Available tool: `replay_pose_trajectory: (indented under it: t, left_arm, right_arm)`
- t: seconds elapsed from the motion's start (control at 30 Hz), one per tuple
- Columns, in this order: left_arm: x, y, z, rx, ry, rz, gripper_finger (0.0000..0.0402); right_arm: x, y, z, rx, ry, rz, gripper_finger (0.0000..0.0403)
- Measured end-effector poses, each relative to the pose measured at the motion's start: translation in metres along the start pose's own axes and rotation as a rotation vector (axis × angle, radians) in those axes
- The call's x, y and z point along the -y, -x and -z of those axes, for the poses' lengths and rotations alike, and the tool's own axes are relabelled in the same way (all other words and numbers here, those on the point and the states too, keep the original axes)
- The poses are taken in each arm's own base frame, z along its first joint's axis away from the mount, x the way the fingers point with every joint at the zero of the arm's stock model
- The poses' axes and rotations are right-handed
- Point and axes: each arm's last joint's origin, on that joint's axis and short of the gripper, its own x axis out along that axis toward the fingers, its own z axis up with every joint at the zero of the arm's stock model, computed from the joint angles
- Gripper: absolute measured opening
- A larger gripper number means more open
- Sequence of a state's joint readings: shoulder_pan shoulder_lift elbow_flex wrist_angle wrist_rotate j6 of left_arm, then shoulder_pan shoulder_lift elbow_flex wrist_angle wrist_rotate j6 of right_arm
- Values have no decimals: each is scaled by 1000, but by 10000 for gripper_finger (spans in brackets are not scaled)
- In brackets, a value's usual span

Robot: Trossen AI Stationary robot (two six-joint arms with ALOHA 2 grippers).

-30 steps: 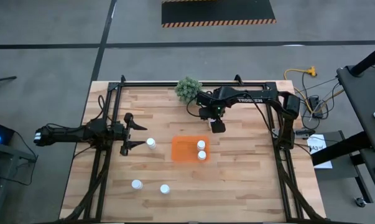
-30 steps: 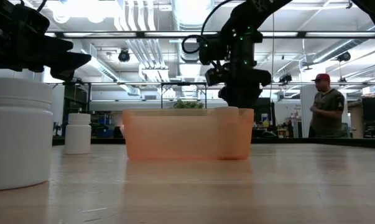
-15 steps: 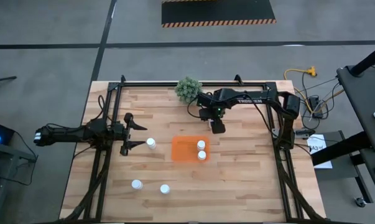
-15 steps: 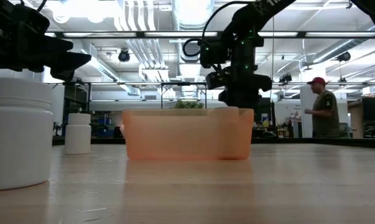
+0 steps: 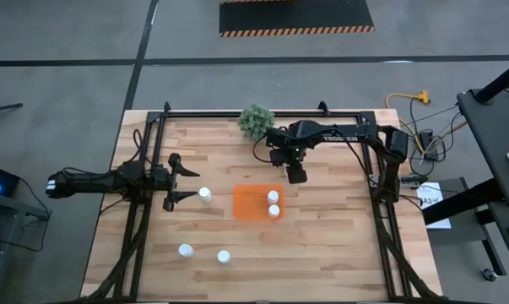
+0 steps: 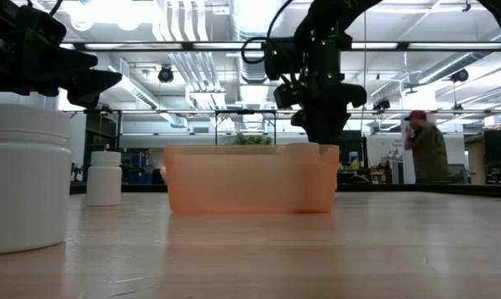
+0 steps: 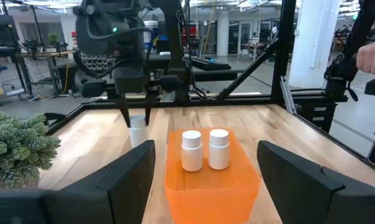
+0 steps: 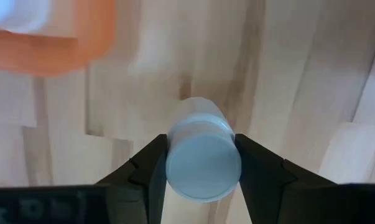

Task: Pick and place pill bottles into a basket
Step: Put the white medicine bottle into the orange bin

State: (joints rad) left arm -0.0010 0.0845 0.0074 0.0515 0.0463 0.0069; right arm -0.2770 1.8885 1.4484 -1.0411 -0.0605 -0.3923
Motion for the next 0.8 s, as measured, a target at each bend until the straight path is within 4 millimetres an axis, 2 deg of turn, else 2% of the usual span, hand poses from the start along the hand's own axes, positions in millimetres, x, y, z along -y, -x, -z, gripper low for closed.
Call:
replay_pose_trajectory:
  t: [0.3, 0.8]
  left_arm:
    - [0, 0, 0, 0, 0, 0, 265]
    - [0, 0, 0, 0, 0, 0, 265]
  right_arm:
    - [-29, 17, -20, 31, 68, 21, 148]
    - [-77, 63, -52, 173, 184, 87, 149]
